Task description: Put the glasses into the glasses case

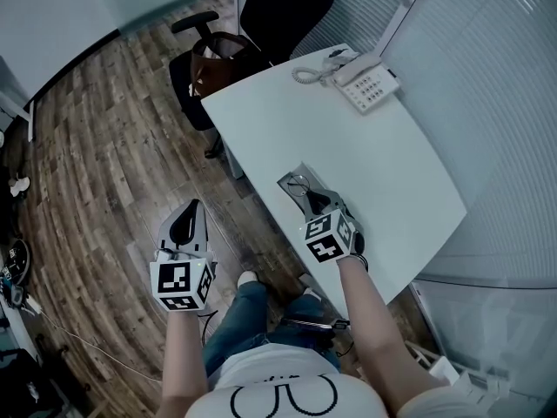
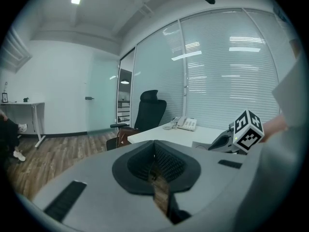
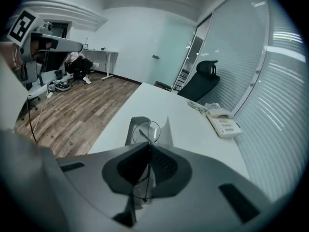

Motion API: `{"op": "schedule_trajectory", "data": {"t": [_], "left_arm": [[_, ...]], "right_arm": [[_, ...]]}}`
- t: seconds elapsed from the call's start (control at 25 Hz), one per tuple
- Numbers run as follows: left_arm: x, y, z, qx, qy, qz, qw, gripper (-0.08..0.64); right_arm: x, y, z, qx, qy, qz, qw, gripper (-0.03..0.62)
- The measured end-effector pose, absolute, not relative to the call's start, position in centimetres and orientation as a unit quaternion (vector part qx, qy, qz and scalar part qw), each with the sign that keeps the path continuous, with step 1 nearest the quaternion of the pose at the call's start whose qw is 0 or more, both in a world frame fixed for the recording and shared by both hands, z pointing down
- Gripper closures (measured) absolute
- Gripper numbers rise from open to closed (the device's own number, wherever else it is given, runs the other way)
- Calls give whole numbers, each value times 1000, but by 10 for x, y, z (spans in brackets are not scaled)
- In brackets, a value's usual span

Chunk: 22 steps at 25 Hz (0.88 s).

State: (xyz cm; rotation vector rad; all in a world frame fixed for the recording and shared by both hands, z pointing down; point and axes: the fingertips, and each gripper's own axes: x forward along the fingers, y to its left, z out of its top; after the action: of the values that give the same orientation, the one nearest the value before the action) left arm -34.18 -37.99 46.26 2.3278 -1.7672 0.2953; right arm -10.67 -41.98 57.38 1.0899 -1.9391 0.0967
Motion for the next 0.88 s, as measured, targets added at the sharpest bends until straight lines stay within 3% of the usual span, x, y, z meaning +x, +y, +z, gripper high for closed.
{"op": "schedule_trajectory", "data": {"t": [0.28,0.4,0.48,0.88], "left_arm": [[-346,-382,467,793,-591,101,103,543],[-347,-385,464,798,-586,96,101,543],[-347,-386,461,802,-582,93,98,543],[-328,-367,416,807,-585,53,65,543]], "right_arm": [[-113,-418,575,438,-782,42,441,565],[-120,-415,570,433,-794,52,424,466],[-121,-414,561,440,-796,53,412,455],[-101,-385,471,499,-817,49,286,466]]}}
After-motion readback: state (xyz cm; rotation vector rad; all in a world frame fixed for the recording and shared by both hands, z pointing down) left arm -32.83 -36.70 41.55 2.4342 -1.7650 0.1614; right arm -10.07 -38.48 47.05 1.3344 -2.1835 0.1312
